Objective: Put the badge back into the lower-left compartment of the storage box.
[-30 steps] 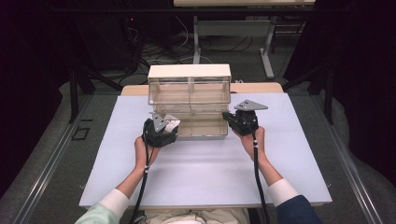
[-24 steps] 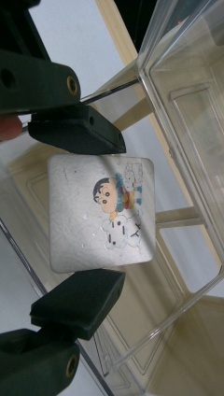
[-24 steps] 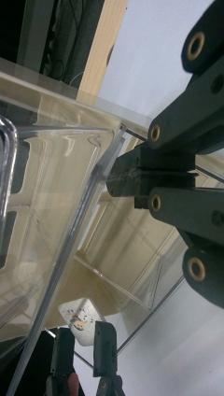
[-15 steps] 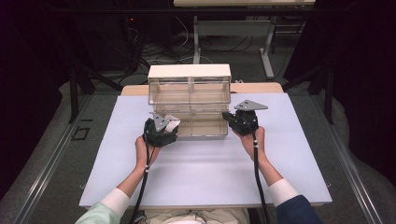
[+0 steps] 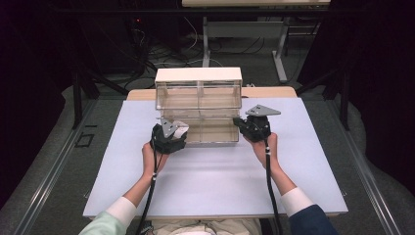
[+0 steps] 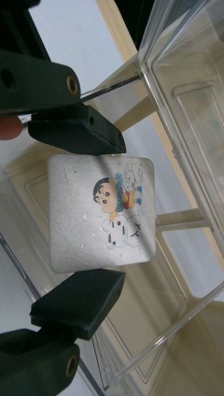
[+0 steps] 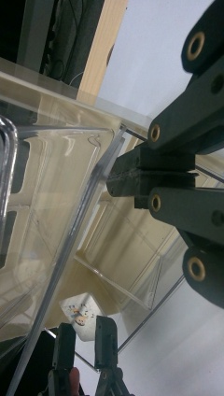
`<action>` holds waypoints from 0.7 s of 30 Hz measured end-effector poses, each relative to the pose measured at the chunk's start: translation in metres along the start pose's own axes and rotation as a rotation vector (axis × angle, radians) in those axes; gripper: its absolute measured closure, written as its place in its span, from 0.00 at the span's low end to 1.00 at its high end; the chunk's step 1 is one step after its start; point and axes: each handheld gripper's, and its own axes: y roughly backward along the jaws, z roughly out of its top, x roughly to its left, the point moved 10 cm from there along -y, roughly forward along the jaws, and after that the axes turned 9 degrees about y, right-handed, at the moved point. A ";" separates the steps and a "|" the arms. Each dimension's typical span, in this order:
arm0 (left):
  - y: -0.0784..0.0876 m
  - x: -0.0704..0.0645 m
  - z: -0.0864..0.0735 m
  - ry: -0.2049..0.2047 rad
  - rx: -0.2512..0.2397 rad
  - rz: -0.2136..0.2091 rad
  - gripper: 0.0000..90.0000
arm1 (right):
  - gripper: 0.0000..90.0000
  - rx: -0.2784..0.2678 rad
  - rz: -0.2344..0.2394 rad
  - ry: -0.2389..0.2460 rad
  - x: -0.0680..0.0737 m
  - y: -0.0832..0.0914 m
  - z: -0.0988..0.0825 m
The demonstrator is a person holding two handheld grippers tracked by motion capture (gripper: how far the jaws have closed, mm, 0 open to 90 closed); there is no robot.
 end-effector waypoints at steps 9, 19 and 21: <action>0.001 -0.002 -0.002 0.005 0.019 -0.009 0.29 | 1.00 0.007 0.005 0.001 0.001 0.001 0.000; 0.016 -0.003 -0.003 0.014 0.035 -0.042 0.16 | 1.00 0.006 0.008 0.001 0.001 0.001 0.000; 0.021 -0.002 -0.006 0.012 0.045 -0.048 0.15 | 1.00 0.007 0.009 0.001 0.001 0.001 0.000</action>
